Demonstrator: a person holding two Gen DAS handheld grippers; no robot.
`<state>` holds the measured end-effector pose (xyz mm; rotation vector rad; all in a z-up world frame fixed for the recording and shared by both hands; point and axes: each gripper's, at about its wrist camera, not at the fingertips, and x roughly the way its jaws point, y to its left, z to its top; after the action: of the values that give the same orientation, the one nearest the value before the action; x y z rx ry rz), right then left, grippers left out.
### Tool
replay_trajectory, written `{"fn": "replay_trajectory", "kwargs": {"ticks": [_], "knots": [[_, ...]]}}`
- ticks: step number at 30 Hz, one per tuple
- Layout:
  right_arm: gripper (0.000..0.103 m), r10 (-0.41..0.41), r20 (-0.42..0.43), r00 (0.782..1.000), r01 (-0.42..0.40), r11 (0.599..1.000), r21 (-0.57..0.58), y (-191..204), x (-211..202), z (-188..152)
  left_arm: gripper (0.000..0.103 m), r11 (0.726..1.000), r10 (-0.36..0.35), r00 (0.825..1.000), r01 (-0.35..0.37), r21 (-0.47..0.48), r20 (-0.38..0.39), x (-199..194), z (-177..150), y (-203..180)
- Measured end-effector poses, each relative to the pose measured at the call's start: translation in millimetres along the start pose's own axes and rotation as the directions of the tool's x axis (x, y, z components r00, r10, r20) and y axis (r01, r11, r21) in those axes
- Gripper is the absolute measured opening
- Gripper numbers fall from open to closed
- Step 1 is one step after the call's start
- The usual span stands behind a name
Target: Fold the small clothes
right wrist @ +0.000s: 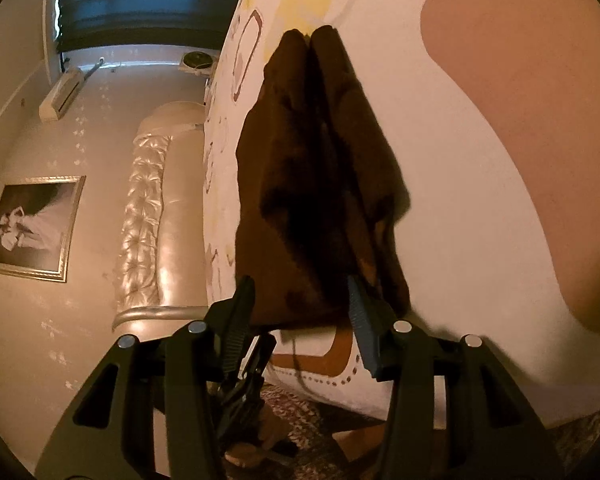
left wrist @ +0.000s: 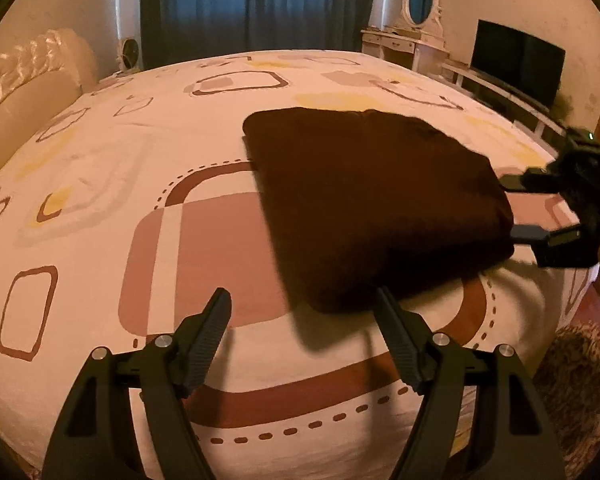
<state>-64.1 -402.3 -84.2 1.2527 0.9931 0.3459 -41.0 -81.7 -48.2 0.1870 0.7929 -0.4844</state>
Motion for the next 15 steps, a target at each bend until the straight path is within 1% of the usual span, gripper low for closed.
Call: {"fn": "replay_trajectory", "kwargs": {"ticks": [1, 2, 3, 6, 9, 12, 13, 15], "knots": [[0.03, -0.002, -0.003, 1.0, 0.002, 1.0, -0.002, 0, 1, 1, 0.073, 1.0, 0.012, 1.0, -0.012, 0.012, -0.002, 2, 0, -1], [0.013, -0.003, -0.006, 1.0, 0.003, 1.0, -0.008, 0, 2, 0, 0.073, 1.0, 0.015, 1.0, -0.015, 0.013, -0.003, 3, 0, -1], [0.01, -0.007, -0.002, 1.0, 0.007, 1.0, -0.022, 2, 2, 1, 0.073, 1.0, 0.016, 1.0, -0.016, 0.007, -0.001, 4, 1, 0], [0.008, -0.003, 0.023, 1.0, 0.005, 0.998, -0.07, 12, -4, 0, 0.073, 1.0, 0.019, 1.0, -0.018, -0.022, 0.02, 6, 7, 4], [0.007, 0.034, 0.052, 0.998, -0.029, 0.995, -0.093, 23, -15, 2, 0.073, 0.999, 0.042, 0.999, -0.042, 0.003, 0.026, 9, 7, 3], [0.007, 0.055, 0.063, 0.997, -0.046, 0.991, -0.129, 33, -24, 3, 0.076, 0.995, 0.087, 0.995, -0.089, 0.039, 0.045, 11, 5, 4], [0.007, 0.047, 0.066, 0.997, -0.038, 0.99, -0.137, 33, -25, 2, 0.076, 0.995, 0.095, 0.995, -0.096, 0.03, 0.036, 12, 4, 8], [0.007, 0.022, 0.059, 0.998, -0.014, 0.991, -0.135, 25, -23, 1, 0.076, 0.997, 0.079, 0.997, -0.079, -0.009, 0.005, 15, 2, 16]]}}
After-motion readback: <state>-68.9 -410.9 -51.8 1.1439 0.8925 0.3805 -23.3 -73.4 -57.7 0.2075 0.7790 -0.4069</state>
